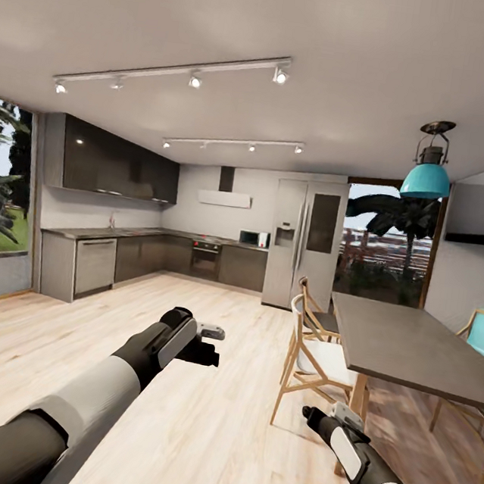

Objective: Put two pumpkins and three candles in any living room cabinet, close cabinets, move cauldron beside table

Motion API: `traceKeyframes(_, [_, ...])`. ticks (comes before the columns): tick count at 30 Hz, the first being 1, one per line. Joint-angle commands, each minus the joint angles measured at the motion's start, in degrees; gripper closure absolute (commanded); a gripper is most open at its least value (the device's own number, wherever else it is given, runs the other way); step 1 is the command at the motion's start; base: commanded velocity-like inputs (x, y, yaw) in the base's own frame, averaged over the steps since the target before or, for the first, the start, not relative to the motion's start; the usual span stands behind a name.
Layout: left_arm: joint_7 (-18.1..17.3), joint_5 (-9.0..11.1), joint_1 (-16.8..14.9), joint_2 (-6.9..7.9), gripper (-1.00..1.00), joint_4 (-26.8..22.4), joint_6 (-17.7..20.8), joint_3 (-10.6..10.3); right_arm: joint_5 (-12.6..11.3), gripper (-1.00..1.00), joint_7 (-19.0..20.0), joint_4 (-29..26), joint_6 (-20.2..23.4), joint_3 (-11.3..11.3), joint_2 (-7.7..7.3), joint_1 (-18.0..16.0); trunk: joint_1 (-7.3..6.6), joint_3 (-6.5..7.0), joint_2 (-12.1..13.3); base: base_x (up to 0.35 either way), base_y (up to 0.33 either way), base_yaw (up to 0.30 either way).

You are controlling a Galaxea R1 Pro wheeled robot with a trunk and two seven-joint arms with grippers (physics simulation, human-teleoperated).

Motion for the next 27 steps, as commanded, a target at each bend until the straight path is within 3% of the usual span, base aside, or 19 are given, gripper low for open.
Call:
traceKeyframes(1, [0.55,0.61,-0.05,0.03,-1.00,-0.05,0.12,-0.19,-0.44,-1.00,-0.36,-0.25,0.36,0.22,-0.01,-0.01,-0.22,0.08,0.37,0.000,0.000,-0.051])
traceKeyframes(27, [0.60,0.61,-0.05,-0.01,-1.00,0.03,0.04,-1.57,-0.37,-1.00,-0.35,-0.35,3.02,0.27,0.02,-0.01,-5.94,2.46,10.79,0.000,0.000,-0.004])
